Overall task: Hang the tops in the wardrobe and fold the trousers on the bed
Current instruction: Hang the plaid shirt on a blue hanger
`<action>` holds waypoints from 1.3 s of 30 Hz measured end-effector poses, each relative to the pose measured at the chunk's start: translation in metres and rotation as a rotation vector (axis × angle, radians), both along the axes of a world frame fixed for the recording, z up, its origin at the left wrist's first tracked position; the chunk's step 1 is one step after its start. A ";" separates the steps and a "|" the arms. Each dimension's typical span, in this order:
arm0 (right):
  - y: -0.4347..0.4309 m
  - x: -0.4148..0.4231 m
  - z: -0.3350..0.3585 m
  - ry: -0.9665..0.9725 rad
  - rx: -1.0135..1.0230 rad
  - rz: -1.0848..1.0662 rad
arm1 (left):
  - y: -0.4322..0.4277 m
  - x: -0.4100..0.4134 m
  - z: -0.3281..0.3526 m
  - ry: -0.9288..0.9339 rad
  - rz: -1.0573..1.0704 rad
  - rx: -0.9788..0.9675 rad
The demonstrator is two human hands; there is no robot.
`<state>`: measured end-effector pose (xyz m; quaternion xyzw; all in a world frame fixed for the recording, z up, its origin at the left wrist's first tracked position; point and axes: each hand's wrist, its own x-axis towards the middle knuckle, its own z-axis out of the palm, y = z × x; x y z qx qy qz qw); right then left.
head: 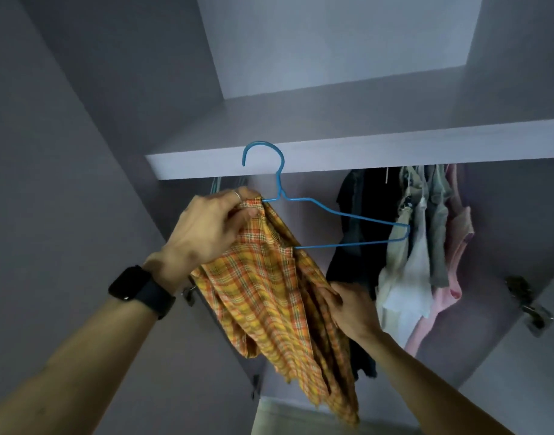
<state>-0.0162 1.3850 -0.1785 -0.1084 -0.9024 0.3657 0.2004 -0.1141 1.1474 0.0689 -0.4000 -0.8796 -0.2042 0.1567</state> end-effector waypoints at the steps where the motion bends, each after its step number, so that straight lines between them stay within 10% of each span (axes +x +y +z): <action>1: -0.001 -0.001 0.006 -0.022 -0.021 0.011 | -0.014 -0.001 -0.001 0.003 0.025 0.004; 14: 0.052 -0.059 0.129 0.039 -0.072 0.143 | -0.087 0.006 -0.060 0.196 0.221 -0.283; 23: -0.011 -0.048 0.166 0.098 0.018 0.187 | -0.011 0.019 -0.099 -0.065 0.413 -0.384; 29: -0.040 0.021 0.143 0.297 0.027 0.210 | -0.006 0.005 -0.102 -0.175 0.457 -0.165; 33: -0.031 0.060 0.092 -0.185 0.065 0.515 | -0.027 -0.010 -0.092 -0.054 0.312 0.151; 39: -0.001 -0.014 0.161 0.207 0.346 0.199 | -0.029 0.002 -0.072 -0.048 0.054 0.324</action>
